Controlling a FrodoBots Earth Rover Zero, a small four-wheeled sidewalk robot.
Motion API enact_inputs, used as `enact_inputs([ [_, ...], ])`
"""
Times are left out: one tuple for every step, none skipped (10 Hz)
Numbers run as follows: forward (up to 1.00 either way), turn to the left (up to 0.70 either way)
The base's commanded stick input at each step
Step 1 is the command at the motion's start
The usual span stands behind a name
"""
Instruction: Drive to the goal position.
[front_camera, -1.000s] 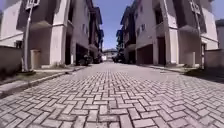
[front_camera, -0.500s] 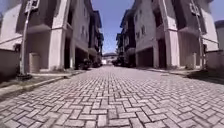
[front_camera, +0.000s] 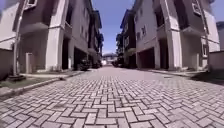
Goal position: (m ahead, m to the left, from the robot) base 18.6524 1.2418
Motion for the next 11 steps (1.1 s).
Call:
enact_inputs([
  [0.5, 0.0],
  [0.5, 0.0],
  [0.5, 0.0],
  [0.5, 0.0],
  [0.5, 0.0],
  [0.5, 0.0],
  [0.5, 0.0],
  [0.5, 0.0],
  [0.5, 0.0],
  [0.5, 0.0],
  [0.5, 0.0],
])
